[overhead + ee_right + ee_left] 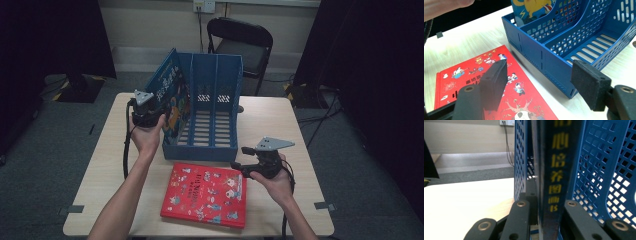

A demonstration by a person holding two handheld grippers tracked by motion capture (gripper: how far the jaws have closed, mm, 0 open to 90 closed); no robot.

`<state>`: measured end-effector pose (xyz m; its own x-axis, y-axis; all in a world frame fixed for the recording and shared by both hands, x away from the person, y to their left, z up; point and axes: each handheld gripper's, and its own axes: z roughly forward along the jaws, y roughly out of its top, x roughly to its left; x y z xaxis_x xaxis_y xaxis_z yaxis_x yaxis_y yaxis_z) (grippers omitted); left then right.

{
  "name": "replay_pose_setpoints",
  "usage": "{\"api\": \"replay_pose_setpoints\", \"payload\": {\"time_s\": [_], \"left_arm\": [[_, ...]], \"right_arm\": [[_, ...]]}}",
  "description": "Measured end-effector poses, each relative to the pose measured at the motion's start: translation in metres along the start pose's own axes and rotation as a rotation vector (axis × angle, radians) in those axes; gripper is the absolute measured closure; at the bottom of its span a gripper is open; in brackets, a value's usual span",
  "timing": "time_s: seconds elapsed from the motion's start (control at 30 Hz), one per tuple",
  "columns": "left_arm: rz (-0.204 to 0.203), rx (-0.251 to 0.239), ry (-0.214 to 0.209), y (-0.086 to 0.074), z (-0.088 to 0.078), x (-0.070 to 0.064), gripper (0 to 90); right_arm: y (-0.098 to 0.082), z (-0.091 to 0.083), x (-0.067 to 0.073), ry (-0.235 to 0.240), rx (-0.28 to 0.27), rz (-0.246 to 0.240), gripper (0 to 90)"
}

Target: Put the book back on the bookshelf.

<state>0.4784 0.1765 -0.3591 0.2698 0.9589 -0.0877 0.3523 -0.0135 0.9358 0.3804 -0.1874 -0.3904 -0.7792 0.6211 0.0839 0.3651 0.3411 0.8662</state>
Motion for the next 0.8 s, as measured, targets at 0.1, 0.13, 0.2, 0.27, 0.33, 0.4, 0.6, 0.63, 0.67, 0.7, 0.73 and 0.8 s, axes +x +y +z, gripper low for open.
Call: {"api": "replay_pose_setpoints", "payload": {"time_s": [0.1, 0.13, 0.2, 0.27, 0.33, 0.4, 0.6, 0.63, 0.67, 0.7, 0.73, 0.8], "left_arm": [[0.026, -0.023, 0.023, -0.003, -0.001, -0.005, 82.0], [0.03, -0.024, 0.029, -0.004, -0.001, -0.006, 81.7], [0.026, -0.03, 0.033, -0.004, -0.001, -0.006, 81.7], [0.026, -0.049, 0.044, -0.006, -0.001, -0.007, 81.5], [0.038, -0.049, 0.051, -0.007, -0.001, -0.008, 81.4], [0.034, -0.053, 0.052, -0.007, -0.001, -0.009, 81.5], [0.07, -0.049, 0.054, -0.005, 0.0, -0.012, 81.7], [0.068, -0.05, 0.051, -0.004, 0.001, -0.013, 82.0], [0.075, -0.044, 0.051, -0.003, 0.002, -0.013, 82.3], [0.077, -0.048, 0.05, -0.003, 0.002, -0.014, 82.6], [0.087, -0.044, 0.055, -0.002, 0.002, -0.014, 82.5], [0.098, -0.048, 0.052, -0.003, 0.003, -0.016, 82.5]], "right_arm": [[0.0, 0.0, 0.0, 0.0, -0.004, 0.001, 29.2], [0.0, -0.001, 0.0, -0.001, -0.001, 0.002, 29.2], [0.0, -0.001, 0.0, -0.002, -0.001, 0.004, 29.2], [-0.001, -0.001, -0.001, -0.002, -0.002, 0.004, 29.2], [-0.001, -0.001, -0.001, -0.002, -0.002, 0.004, 29.2], [-0.001, -0.001, -0.002, -0.001, -0.001, 0.005, 29.2], [-0.001, -0.001, -0.002, -0.004, 0.001, 0.008, 29.2], [-0.001, -0.001, -0.002, -0.003, 0.002, 0.008, 29.2], [-0.001, -0.001, -0.002, -0.002, 0.003, 0.007, 29.2], [-0.001, 0.0, -0.002, -0.001, 0.002, 0.005, 29.2], [-0.001, 0.0, -0.002, -0.001, 0.003, 0.005, 29.2], [-0.001, -0.001, -0.002, -0.003, 0.001, 0.009, 29.2]]}}
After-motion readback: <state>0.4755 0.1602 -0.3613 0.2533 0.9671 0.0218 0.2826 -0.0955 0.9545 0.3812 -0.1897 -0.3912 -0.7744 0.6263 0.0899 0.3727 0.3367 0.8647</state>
